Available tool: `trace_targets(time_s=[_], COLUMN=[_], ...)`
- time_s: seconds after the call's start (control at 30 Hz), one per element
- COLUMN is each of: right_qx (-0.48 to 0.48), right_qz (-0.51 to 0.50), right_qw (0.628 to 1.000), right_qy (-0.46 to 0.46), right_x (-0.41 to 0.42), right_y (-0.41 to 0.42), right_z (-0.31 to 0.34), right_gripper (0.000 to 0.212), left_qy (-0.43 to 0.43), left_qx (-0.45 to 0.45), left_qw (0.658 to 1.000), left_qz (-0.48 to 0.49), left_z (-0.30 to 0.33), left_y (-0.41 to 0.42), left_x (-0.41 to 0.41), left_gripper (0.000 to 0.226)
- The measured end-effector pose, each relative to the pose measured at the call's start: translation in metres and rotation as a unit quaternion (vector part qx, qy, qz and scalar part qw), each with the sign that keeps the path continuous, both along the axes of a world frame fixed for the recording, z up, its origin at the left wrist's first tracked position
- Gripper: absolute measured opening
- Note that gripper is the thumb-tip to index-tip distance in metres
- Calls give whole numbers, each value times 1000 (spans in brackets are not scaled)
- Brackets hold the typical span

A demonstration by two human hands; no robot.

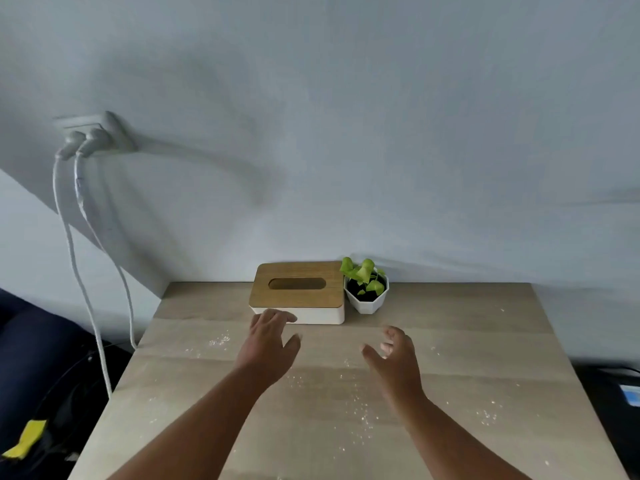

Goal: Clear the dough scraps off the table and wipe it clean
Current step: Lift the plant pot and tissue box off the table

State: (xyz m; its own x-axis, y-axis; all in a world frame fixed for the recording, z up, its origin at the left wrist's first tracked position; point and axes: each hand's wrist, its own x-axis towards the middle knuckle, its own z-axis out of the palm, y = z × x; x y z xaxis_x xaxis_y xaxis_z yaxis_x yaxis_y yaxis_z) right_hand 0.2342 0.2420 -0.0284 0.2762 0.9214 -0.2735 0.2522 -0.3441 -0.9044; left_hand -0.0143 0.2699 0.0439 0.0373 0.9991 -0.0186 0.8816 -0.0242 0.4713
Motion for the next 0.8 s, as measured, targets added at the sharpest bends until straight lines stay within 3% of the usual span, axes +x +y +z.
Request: trace_targets(time_s=[0.43,0.8], right_qx=[18,85], right_qz=[-68,-115], right_qw=[997,987], right_qy=[9,76], right_x=[-9,-17], right_y=[56,88], right_z=[-35,-61], right_gripper=[101,123], left_qy=[65,142], left_qx=[39,154], left_qw=[993,974], left_qz=[-93,-81], left_z=[-43,-77], left_y=[120,138], left_x=[18,29], left_gripper=[65,59])
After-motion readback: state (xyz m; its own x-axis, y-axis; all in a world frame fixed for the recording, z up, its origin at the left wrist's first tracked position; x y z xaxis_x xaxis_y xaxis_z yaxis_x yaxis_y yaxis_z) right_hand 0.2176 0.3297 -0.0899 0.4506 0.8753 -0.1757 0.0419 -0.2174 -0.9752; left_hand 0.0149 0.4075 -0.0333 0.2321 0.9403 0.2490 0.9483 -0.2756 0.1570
